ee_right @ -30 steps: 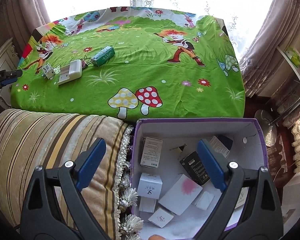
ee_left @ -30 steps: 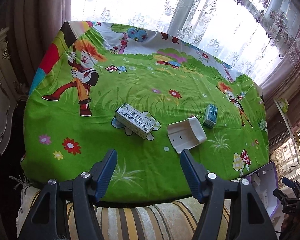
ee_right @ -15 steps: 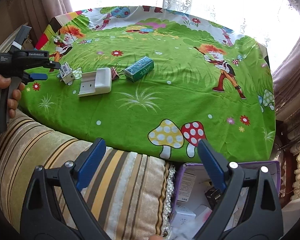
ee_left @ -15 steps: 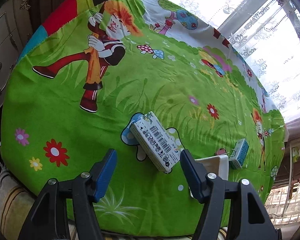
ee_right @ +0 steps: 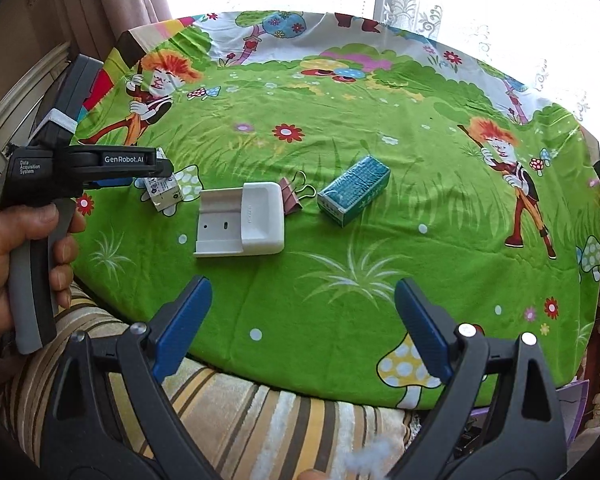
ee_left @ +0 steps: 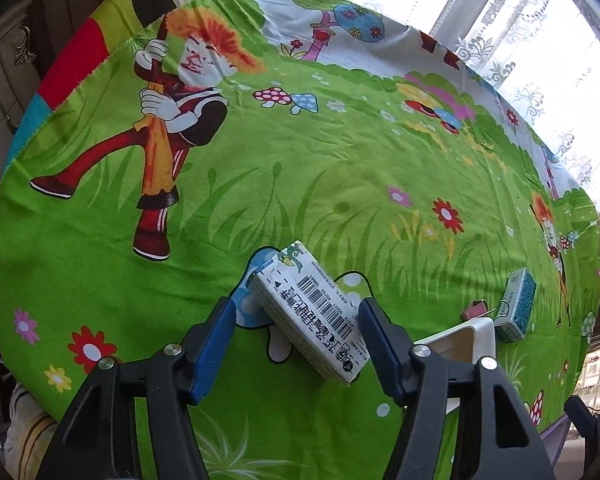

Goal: Organize rigid objects
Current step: 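Grasp the white barcode box upright with the left tool while the right tool grasps the white plastic holder, then carry the barcode box and white holder over the purple box with both tools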

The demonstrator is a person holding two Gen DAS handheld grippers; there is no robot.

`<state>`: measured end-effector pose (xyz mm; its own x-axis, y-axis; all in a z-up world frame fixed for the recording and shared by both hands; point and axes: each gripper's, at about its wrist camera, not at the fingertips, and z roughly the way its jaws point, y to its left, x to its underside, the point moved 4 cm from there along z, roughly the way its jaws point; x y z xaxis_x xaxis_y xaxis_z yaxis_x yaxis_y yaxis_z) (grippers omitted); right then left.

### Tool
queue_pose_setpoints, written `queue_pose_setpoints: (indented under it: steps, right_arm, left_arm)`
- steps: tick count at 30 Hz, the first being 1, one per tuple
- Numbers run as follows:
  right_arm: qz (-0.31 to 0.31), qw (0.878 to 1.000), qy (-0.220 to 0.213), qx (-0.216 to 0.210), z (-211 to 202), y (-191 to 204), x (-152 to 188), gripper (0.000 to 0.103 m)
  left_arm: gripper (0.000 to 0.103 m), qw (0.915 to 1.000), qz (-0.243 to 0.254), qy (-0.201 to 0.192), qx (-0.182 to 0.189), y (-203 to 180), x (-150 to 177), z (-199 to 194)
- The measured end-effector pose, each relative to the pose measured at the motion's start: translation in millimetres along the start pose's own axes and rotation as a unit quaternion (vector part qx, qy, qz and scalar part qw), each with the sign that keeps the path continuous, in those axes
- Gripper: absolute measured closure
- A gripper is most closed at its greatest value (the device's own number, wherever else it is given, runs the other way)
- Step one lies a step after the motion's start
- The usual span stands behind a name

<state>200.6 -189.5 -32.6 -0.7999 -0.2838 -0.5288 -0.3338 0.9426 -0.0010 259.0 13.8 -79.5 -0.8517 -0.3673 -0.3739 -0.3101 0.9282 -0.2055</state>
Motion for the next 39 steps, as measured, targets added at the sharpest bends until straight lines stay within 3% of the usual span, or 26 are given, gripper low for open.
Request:
queue_pose_setpoints:
  steps: [4,6,13,20,24,28,39]
  right_arm:
    - [0.002,1.0,0.005,0.0,16.1,4.5,-8.1,0.009]
    - [0.004,1.0,0.011,-0.001,24.9,5.8,-11.1,0.009]
    - [-0.001,1.0,0.024,-0.001,51.8,16.3,-23.4,0.009]
    - [0.02,0.999,0.038,-0.003,75.3,17.4,-28.2,0.01]
    - [0.031,0.998,0.05,-0.006,84.7,16.2,-28.6,0.024]
    - [0.03,0.998,0.058,-0.015,87.8,17.9,-24.5,0.062]
    - [0.043,0.997,0.046,-0.037,58.5,14.2,-8.6,0.064]
  left_arm:
    - [0.052,0.9996,-0.007,0.008,0.026,-1.6,-0.1,-0.1]
    - [0.053,0.9987,-0.017,0.019,0.045,-1.4,1.7,2.0]
    - [0.054,0.998,-0.017,0.016,0.059,-0.1,4.3,2.0]
    - [0.051,0.9955,-0.049,0.025,0.077,0.5,4.5,8.9]
    - [0.051,0.9963,-0.038,0.02,0.074,-3.0,3.4,9.6]
    - [0.059,0.9945,-0.028,0.024,0.098,-3.1,5.6,9.6]
    - [0.075,0.994,-0.009,0.005,0.109,1.0,19.9,-12.5]
